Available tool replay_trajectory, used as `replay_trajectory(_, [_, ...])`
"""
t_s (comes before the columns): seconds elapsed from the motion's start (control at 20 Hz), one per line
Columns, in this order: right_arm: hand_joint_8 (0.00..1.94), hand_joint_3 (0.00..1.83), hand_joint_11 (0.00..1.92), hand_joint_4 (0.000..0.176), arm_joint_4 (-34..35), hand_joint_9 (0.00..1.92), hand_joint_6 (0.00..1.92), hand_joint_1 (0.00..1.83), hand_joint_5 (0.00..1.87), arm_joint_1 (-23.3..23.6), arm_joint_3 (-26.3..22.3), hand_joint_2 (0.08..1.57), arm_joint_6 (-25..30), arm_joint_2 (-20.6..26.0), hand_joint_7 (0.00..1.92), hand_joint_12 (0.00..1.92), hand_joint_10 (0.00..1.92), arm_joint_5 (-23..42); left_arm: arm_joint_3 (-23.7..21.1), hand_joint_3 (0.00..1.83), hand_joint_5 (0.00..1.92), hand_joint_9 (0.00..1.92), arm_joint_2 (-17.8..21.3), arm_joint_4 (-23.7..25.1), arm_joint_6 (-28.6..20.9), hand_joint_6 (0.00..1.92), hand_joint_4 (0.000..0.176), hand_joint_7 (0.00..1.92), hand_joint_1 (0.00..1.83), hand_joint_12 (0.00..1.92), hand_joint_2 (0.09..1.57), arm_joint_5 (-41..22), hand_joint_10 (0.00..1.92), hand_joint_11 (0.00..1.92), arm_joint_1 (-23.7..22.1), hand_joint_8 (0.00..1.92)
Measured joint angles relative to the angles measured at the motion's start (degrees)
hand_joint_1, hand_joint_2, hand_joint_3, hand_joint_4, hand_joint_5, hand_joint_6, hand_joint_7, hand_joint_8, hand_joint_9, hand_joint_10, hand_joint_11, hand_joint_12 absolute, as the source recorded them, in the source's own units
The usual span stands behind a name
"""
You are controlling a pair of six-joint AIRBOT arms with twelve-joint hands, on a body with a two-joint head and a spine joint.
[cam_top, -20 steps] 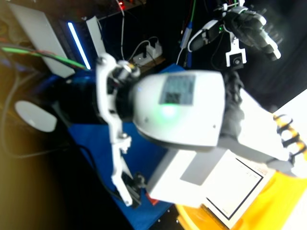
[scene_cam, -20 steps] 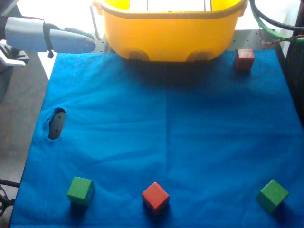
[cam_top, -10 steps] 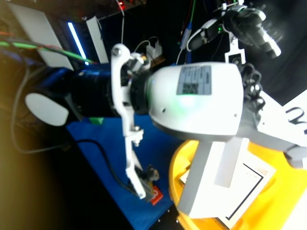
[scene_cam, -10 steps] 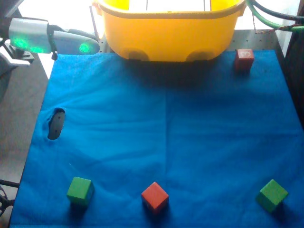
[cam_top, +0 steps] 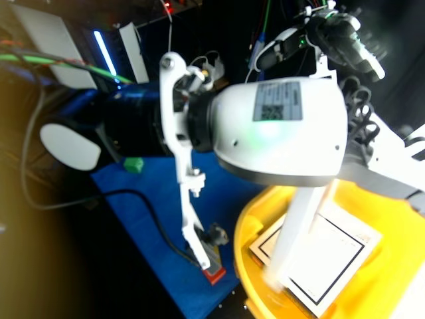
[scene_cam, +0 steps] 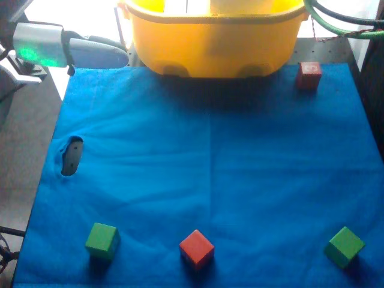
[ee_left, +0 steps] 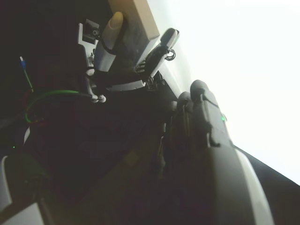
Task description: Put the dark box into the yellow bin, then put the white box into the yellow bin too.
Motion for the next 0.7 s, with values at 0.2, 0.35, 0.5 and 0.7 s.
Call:
replay_trajectory(0.2, [0.00, 0.01, 0.41, 0.071, 0.0, 0.47, 0.00, 1.09, 0.41, 0.0, 0.2, 0.76, 0.0, -0.3, 0.46, 0.02, 0.00, 0.0, 0.0, 0.00, 0.01, 0.17, -0.1, -0.1, 0.0, 0.00, 0.117, 0.17, 0.86, 0.39, 0.66, 0.0, 0.00, 0.00, 0.0, 0.00])
replay_trajectory(0.35, [0.01, 0.00, 0.39, 0.113, -0.1, 0.46, 0.00, 1.04, 0.35, 0.0, 0.2, 0.76, 0.9, -0.4, 0.46, 0.02, 0.00, 0.0, 0.0, 0.00, 0.00, 0.15, -0.3, 0.0, -0.2, 0.00, 0.116, 0.14, 0.85, 0.30, 0.68, 0.0, 0.00, 0.00, 0.0, 0.00])
replay_trajectory(0.5, [0.00, 0.00, 0.38, 0.146, -0.2, 0.44, 0.00, 1.04, 0.30, 0.4, 0.1, 0.75, 3.1, 0.2, 0.43, 0.01, 0.00, -0.3, 0.0, 0.00, 0.00, 0.15, -0.3, -0.1, -0.2, 0.00, 0.117, 0.15, 0.91, 0.26, 0.67, 0.0, 0.00, 0.00, 0.0, 0.00])
replay_trajectory(0.7, [0.00, 0.02, 0.38, 0.140, 0.0, 0.45, 0.00, 1.13, 0.26, 2.8, -1.3, 0.82, 3.1, 2.7, 0.40, 0.01, 0.01, 0.3, 0.0, 0.00, 0.03, 0.16, -0.2, -0.5, -0.4, 0.00, 0.137, 0.18, 0.93, 0.22, 0.68, 0.4, 0.00, 0.02, 0.0, 0.00])
